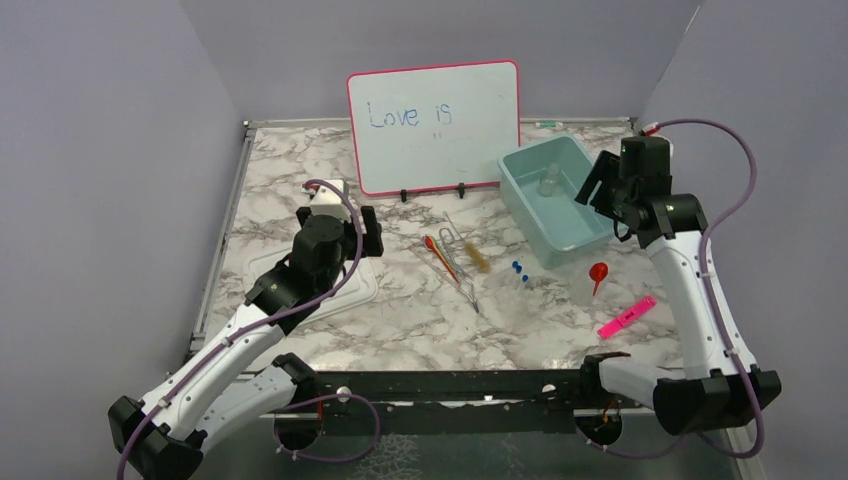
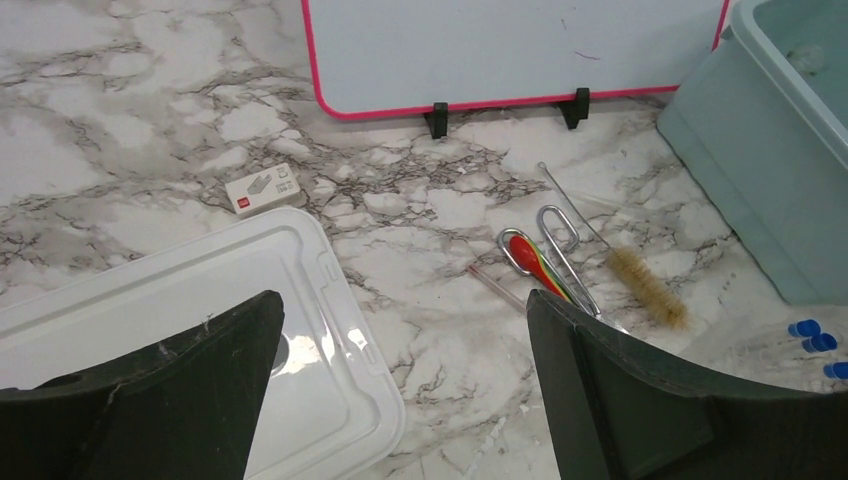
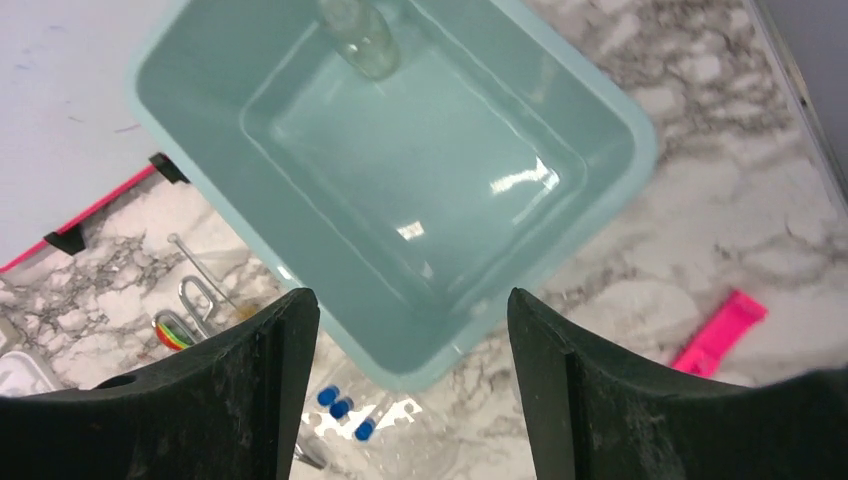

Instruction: Organize the chemistry lab equipment

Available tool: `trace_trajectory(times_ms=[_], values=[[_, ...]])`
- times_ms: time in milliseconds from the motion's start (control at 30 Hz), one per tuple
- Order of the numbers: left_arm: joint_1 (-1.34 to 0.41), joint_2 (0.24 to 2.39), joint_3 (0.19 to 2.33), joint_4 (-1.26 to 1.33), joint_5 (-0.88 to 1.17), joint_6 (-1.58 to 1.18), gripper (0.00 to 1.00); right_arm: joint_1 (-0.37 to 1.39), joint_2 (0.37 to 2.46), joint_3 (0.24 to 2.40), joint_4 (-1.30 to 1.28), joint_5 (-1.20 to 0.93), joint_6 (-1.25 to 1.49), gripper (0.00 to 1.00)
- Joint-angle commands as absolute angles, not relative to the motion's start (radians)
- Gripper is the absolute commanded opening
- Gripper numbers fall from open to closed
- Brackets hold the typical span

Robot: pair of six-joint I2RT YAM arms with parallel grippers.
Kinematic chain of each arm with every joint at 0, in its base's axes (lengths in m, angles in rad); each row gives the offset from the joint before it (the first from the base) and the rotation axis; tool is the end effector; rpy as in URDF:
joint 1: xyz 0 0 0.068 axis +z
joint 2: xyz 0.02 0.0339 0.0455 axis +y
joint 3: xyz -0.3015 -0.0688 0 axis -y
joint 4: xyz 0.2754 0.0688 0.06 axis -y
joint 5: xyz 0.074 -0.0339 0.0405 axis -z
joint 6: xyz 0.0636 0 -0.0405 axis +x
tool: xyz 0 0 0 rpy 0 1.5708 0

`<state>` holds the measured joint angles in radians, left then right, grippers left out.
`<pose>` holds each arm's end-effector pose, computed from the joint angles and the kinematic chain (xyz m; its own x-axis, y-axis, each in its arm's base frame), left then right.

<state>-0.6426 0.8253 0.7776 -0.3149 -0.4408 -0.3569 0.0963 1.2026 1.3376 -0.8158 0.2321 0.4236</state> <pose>0.1895 -0.1080 0.3352 -0.3439 -0.1373 -0.9289 0.1094 0.9767 -0.1849 0.2820 0.0125 0.4058 -0.5365 0.3501 -0.7679 0.3344 0.9236 0.1874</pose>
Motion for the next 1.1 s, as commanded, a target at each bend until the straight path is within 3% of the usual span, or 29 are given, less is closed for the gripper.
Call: trace_trajectory(times_ms=[0, 267, 433, 700, 1067], values=[[-0.638, 0.807, 0.803, -0.291, -0.365, -0.347, 0.94, 0.091, 1.119, 1.288, -1.027, 0.349, 0.592, 0.74], [-0.638, 0.794, 0.798, -0.292, -0.364, -0.35, 0.94, 0.091, 1.082, 1.159, -1.219, 0.462, 0.792, 0.73], [-0.638, 0.798, 0.798, -0.293, -0.363, -0.35, 0.94, 0.092, 1.049, 1.04, -1.165, 0.424, 0.818, 0.74], [-0.638, 0.81, 0.798, -0.295, -0.367, -0.351, 0.94, 0.091, 1.055, 0.953, -1.059, 0.406, 0.838, 0.83], [-0.638, 0.822, 0.795, -0.296, -0.376, -0.349, 0.94, 0.092, 1.105, 0.863, -0.939, 0.405, 0.892, 0.8]])
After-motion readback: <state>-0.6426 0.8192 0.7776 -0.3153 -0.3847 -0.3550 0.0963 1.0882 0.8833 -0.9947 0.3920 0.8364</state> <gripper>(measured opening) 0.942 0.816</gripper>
